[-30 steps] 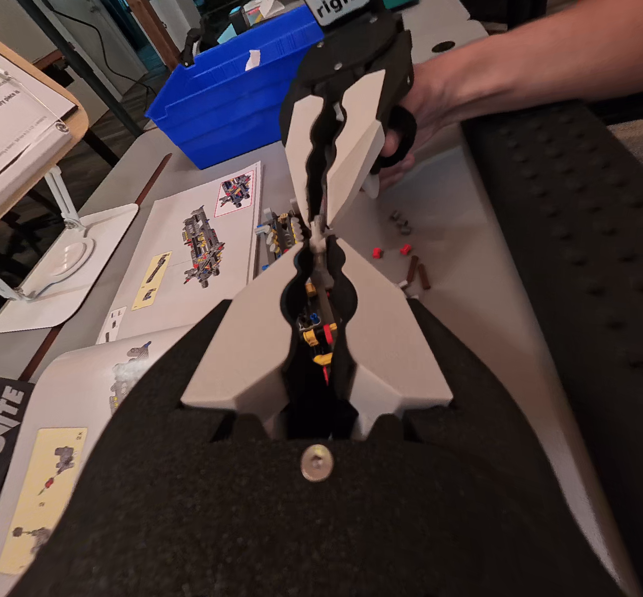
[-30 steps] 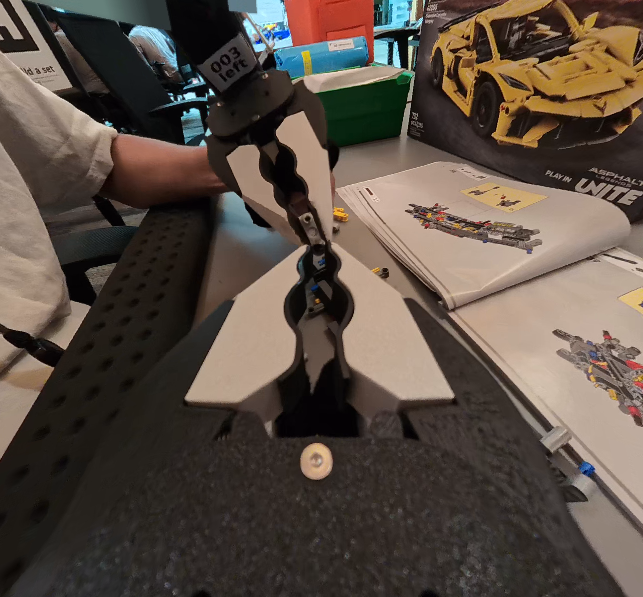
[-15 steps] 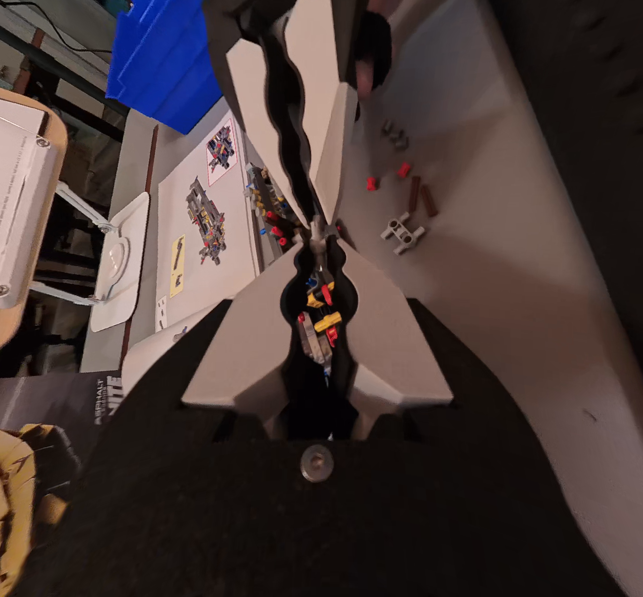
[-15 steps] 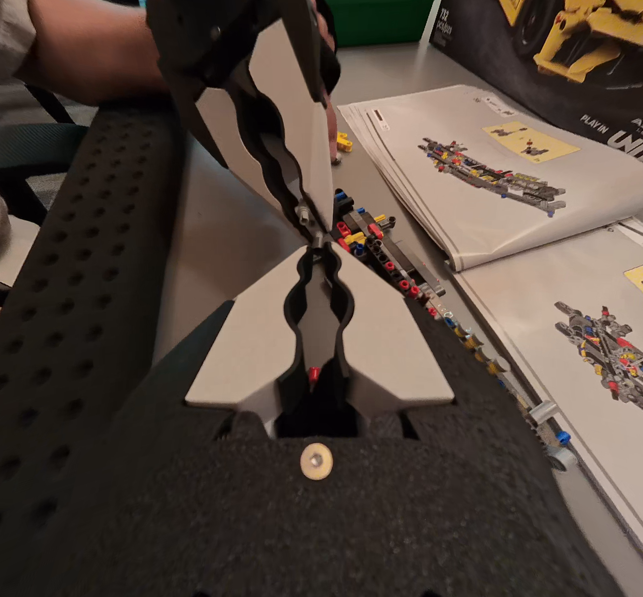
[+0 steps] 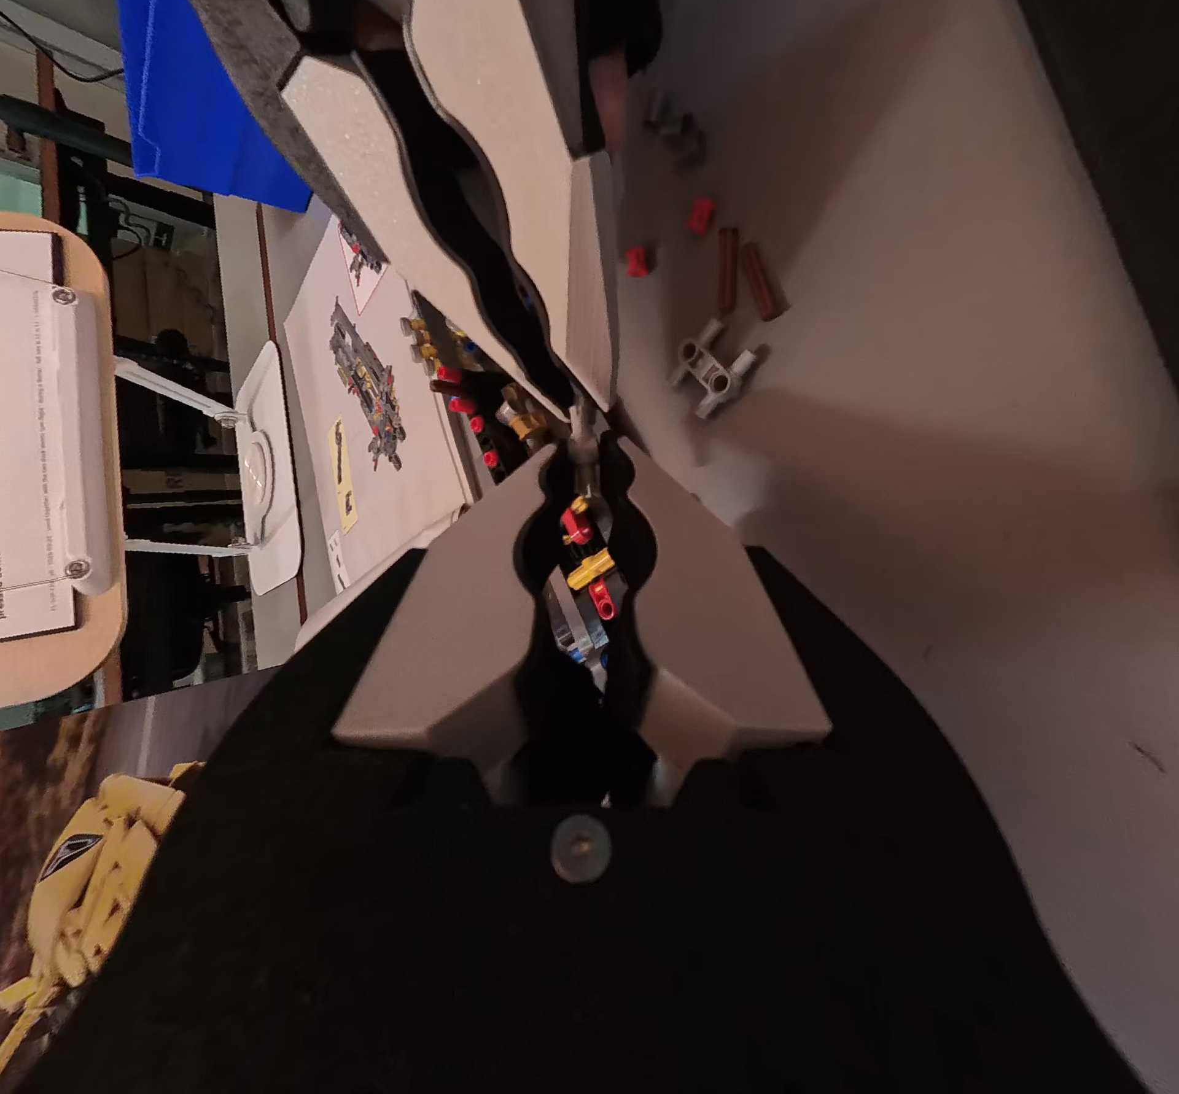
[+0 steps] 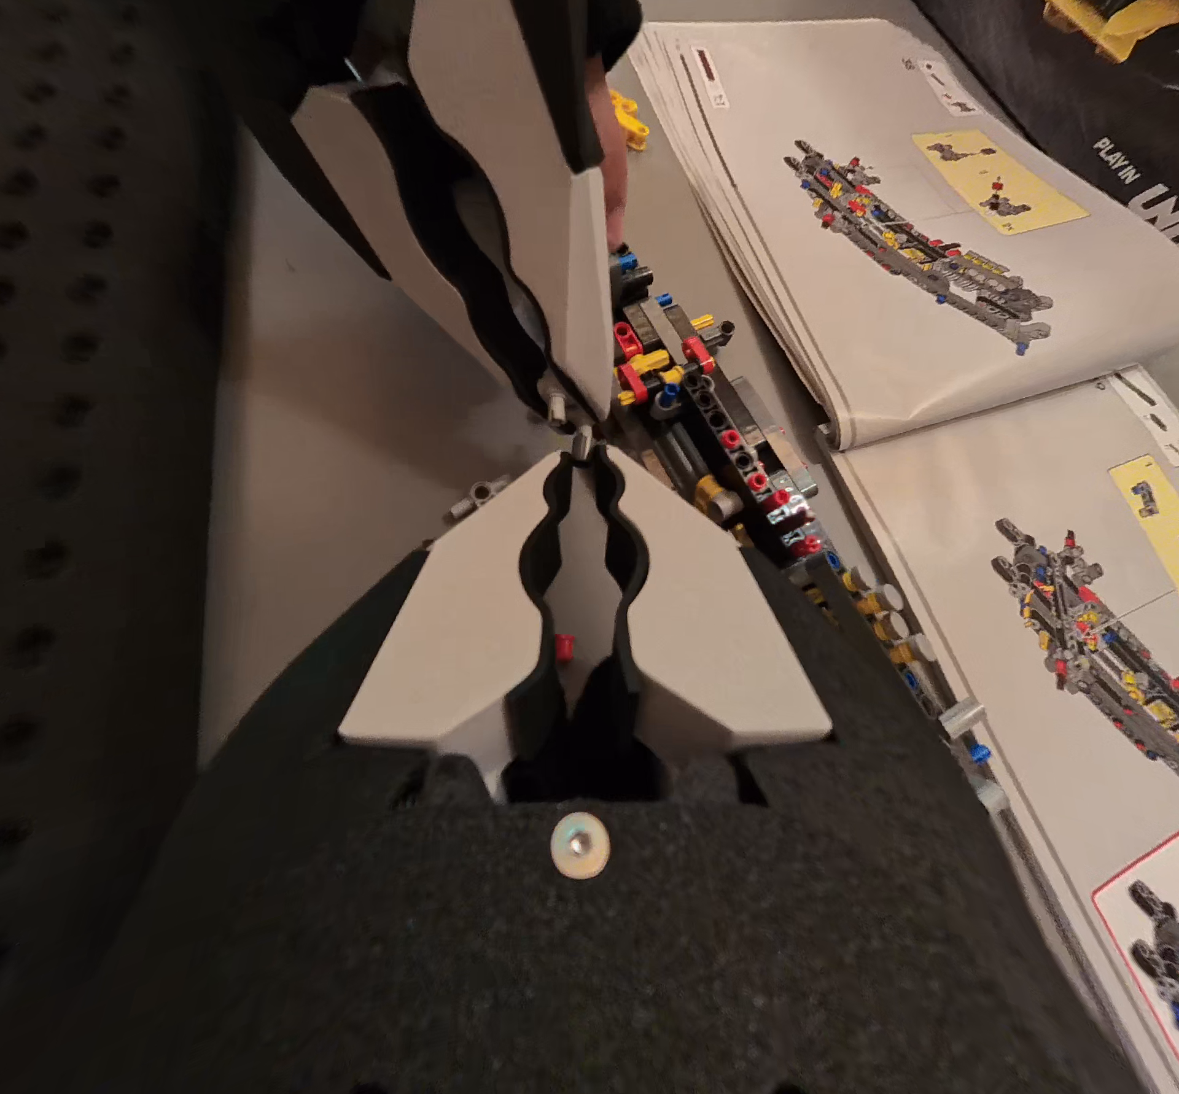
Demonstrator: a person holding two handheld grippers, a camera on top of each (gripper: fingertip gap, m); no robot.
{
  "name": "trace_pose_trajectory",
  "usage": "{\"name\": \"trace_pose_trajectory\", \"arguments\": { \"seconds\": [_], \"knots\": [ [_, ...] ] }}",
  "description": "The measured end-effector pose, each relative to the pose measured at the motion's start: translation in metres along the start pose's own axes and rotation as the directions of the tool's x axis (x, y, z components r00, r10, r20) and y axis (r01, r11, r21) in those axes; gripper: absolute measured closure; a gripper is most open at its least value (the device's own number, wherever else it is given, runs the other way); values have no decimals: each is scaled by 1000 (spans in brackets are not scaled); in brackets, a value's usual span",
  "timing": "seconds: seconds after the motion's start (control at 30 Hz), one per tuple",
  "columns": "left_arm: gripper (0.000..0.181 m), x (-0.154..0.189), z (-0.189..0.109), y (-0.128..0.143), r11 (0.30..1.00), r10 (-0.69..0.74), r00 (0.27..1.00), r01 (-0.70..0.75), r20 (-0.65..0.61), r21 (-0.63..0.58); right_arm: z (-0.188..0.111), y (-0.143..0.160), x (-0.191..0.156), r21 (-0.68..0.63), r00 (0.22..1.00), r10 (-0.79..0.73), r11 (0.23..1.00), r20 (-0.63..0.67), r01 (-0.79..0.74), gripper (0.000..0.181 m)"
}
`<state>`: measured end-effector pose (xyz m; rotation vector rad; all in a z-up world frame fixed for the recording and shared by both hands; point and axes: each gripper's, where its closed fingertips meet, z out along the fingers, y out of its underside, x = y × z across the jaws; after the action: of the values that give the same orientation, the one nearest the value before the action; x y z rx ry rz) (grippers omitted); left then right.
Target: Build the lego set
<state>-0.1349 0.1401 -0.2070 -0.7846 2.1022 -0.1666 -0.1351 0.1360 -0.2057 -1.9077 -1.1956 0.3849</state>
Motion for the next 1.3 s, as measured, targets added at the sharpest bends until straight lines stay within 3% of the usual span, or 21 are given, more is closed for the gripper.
{"name": "trace_pose_trajectory", "arguments": {
  "seconds": [0.5, 0.7, 0.83, 0.87, 0.93, 1.0, 1.03, 1.1, 1.17, 1.3],
  "knots": [
    [175, 11, 8, 4, 990, 118, 993, -117, 3, -84, 11, 13, -1, -176, 958, -268, 953, -101, 248, 176],
    [175, -8, 3, -1, 998, 56, 996, -56, 76, -7, -1, -3, 7, 35, 997, -37, 999, -71, 40, 176],
    [174, -44, -16, -18, 985, -51, 972, 12, 227, 170, -37, -37, 20, 329, 988, 153, 932, 23, -152, 167],
    [174, -55, -26, -24, 973, -78, 956, 11, 284, 232, -49, -46, 24, 415, 971, 224, 878, 85, -239, 161],
    [175, -69, -53, -46, 913, -134, 923, -27, 360, 408, -70, -64, 18, 487, 871, 324, 731, 368, -478, 148],
    [175, -72, -76, -69, 824, -159, 910, -91, 383, 560, -89, -85, 4, 420, 669, 318, 580, 671, -697, 131],
    [175, -72, -85, -78, 779, -166, 903, -126, 397, 614, -91, -91, -2, 359, 574, 307, 538, 760, -763, 131],
    [175, -67, -88, -87, 741, -174, 913, -124, 368, 660, -89, -100, -19, 245, 443, 265, 546, 857, -801, 130],
    [175, -61, -87, -93, 726, -168, 922, -123, 348, 676, -92, -108, -36, 187, 363, 208, 574, 908, -797, 131],
    [175, -55, -84, -96, 740, -129, 923, -154, 363, 654, -93, -111, -43, 195, 360, 186, 577, 914, -793, 140]
  ]
}}
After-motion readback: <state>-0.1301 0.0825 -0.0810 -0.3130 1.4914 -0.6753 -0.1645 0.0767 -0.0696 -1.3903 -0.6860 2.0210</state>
